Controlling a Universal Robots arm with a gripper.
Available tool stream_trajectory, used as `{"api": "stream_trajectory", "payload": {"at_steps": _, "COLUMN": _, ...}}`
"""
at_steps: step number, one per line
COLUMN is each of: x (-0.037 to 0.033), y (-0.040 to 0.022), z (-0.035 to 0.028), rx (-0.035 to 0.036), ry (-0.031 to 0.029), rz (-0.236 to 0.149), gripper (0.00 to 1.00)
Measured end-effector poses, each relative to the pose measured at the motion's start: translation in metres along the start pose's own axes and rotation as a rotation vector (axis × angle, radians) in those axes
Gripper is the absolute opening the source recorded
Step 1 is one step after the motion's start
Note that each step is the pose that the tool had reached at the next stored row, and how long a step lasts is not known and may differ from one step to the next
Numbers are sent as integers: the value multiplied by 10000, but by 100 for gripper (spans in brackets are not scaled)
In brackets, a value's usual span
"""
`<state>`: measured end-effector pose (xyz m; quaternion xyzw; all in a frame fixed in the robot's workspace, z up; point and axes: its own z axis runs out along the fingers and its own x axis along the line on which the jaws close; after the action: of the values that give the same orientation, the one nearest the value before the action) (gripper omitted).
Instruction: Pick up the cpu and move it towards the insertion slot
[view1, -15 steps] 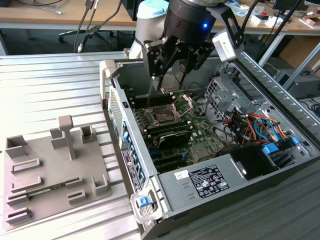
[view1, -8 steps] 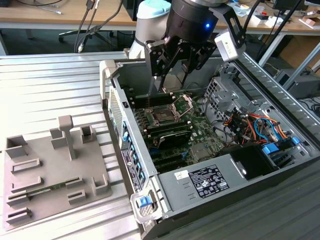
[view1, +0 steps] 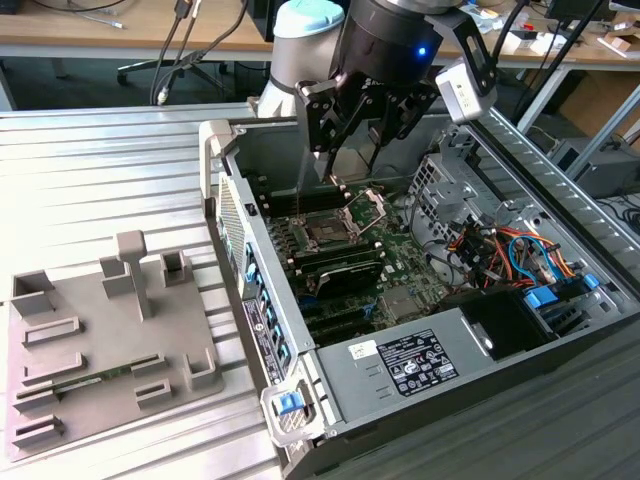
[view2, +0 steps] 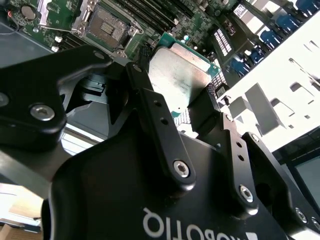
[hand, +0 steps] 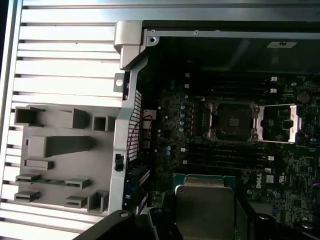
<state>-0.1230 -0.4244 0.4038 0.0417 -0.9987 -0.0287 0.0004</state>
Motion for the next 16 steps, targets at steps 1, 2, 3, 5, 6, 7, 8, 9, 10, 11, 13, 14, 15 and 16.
{"api": "stream_trajectory", "payload": {"at_steps": 1, "x": -5, "y": 0, "z": 0, "rx": 0, "ry": 0, "rz": 0, "gripper": 55}}
{"api": "stream_trajectory", "payload": {"at_steps": 2, "x": -9, "y": -1, "z": 0, "rx": 0, "ry": 0, "rz": 0, "gripper": 55}}
{"api": "stream_trajectory", "payload": {"at_steps": 3, "x": -18, "y": -1, "z": 0, "rx": 1, "ry": 0, "rz": 0, "gripper": 55}}
{"api": "stream_trajectory", "payload": {"at_steps": 5, "x": -27, "y": -2, "z": 0, "rx": 0, "ry": 0, "rz": 0, "gripper": 55}}
{"api": "stream_trajectory", "payload": {"at_steps": 6, "x": -32, "y": -2, "z": 0, "rx": 0, "ry": 0, "rz": 0, "gripper": 55}}
{"api": "stream_trajectory", "payload": {"at_steps": 7, "x": -36, "y": -3, "z": 0, "rx": 0, "ry": 0, "rz": 0, "gripper": 55}}
{"api": "stream_trajectory", "payload": {"at_steps": 8, "x": -41, "y": -3, "z": 0, "rx": 0, "ry": 0, "rz": 1, "gripper": 55}}
{"api": "stream_trajectory", "payload": {"at_steps": 9, "x": -46, "y": -4, "z": 0, "rx": 0, "ry": 0, "rz": 0, "gripper": 55}}
{"api": "stream_trajectory", "payload": {"at_steps": 10, "x": -54, "y": -4, "z": 0, "rx": 1, "ry": 1, "rz": 0, "gripper": 55}}
{"api": "stream_trajectory", "payload": {"at_steps": 11, "x": -62, "y": -5, "z": 0, "rx": 0, "ry": 1, "rz": 0, "gripper": 55}}
{"api": "stream_trajectory", "payload": {"at_steps": 13, "x": -72, "y": -6, "z": 0, "rx": 0, "ry": 0, "rz": 0, "gripper": 55}}
{"api": "stream_trajectory", "payload": {"at_steps": 14, "x": -79, "y": -6, "z": 0, "rx": 0, "ry": 0, "rz": 0, "gripper": 55}}
{"api": "stream_trajectory", "payload": {"at_steps": 15, "x": -84, "y": -7, "z": 0, "rx": 1, "ry": 1, "rz": 0, "gripper": 55}}
{"api": "stream_trajectory", "payload": {"at_steps": 16, "x": -88, "y": -7, "z": 0, "rx": 1, "ry": 0, "rz": 0, "gripper": 55}}
